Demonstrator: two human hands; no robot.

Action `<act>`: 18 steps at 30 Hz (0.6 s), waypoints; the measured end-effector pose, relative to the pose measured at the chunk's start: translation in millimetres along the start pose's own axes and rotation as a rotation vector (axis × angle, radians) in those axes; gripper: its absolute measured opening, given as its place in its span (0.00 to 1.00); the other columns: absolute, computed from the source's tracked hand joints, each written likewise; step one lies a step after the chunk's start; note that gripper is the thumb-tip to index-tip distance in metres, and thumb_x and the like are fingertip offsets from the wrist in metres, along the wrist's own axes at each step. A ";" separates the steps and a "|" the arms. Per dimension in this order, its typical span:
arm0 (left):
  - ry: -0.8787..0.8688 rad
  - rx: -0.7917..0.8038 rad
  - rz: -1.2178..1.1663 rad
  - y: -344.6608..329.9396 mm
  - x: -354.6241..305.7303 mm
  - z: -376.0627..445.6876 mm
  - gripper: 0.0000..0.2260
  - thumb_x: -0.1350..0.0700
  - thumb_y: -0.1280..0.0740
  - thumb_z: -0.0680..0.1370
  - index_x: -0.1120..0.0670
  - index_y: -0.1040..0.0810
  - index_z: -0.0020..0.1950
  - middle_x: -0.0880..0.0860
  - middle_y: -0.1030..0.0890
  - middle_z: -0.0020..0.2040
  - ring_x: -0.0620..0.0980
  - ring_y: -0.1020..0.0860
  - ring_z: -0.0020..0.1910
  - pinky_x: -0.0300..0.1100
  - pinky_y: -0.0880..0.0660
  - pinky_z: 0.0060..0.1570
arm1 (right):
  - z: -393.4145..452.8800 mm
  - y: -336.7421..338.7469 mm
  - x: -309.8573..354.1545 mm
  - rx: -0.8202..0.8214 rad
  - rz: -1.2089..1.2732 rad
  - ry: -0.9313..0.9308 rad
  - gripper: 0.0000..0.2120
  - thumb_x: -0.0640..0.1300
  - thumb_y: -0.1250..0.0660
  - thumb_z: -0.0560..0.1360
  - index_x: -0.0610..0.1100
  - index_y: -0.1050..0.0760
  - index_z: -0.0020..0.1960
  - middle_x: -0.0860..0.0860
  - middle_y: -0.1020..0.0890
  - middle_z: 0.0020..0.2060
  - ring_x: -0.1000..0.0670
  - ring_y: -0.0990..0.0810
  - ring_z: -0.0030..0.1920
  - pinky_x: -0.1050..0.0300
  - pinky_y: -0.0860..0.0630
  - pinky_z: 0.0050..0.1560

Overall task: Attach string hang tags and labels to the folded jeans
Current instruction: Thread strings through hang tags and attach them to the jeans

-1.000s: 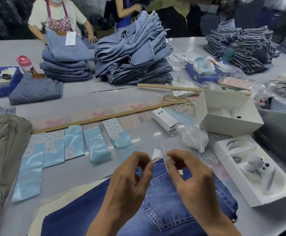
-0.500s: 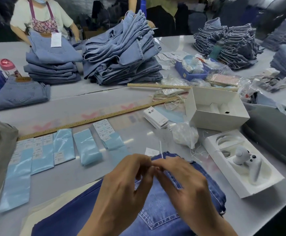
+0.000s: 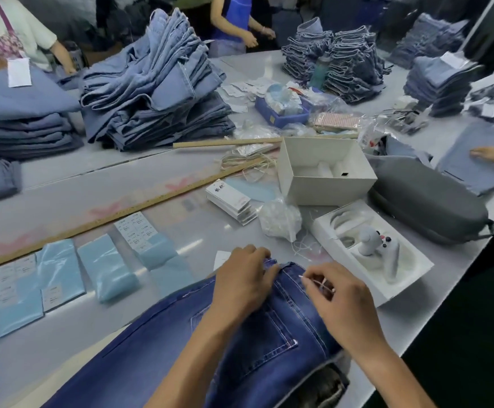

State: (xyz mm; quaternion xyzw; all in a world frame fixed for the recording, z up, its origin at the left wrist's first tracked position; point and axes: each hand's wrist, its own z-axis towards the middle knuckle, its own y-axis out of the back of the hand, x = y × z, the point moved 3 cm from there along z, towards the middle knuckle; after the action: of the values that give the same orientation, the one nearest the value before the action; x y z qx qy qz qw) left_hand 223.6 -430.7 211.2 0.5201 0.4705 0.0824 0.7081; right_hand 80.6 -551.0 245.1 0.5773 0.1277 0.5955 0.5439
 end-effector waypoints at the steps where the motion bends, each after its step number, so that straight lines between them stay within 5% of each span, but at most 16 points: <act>1: -0.014 0.052 0.064 -7.1 -6.4 10.5 0.14 0.41 0.36 0.81 0.49 0.21 0.59 0.49 0.21 0.55 0.53 0.26 0.58 0.47 0.28 0.53 | 2.9 -1.6 -4.1 -0.009 0.006 -0.040 0.06 0.43 0.26 0.75 0.53 0.21 0.46 0.59 0.20 0.42 0.59 0.20 0.40 0.60 0.22 0.43; 7: 0.011 0.087 -0.005 -23.8 -13.6 30.9 0.09 0.46 0.34 0.80 0.50 0.19 0.49 0.50 0.18 0.50 0.53 0.22 0.52 0.48 0.24 0.51 | 20.0 -11.0 -19.7 -0.057 0.098 -0.226 0.02 0.45 0.28 0.76 0.51 0.18 0.44 0.57 0.17 0.40 0.55 0.19 0.42 0.52 0.20 0.46; 13: 0.112 -0.010 -0.506 -1.3 -5.8 25.4 0.06 0.50 0.25 0.76 0.50 0.16 0.43 0.46 0.17 0.39 0.42 0.23 0.37 0.38 0.27 0.40 | 30.1 -28.6 -16.8 0.000 0.099 -0.296 0.04 0.47 0.27 0.75 0.53 0.18 0.41 0.59 0.17 0.35 0.62 0.20 0.37 0.66 0.27 0.39; 18: 0.106 -0.002 -0.710 8.1 -1.2 17.9 0.05 0.54 0.26 0.78 0.52 0.14 0.43 0.49 0.15 0.39 0.40 0.23 0.35 0.35 0.27 0.41 | 33.2 -39.0 -1.6 -0.132 0.122 -0.261 0.03 0.47 0.26 0.75 0.51 0.16 0.42 0.59 0.17 0.35 0.61 0.20 0.38 0.72 0.31 0.37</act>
State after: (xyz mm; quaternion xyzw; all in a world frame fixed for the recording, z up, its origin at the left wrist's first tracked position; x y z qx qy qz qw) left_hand 239.4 -439.6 218.8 0.3184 0.6579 -0.1413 0.6677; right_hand 127.2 -553.5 223.9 0.6196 -0.0186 0.5545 0.5553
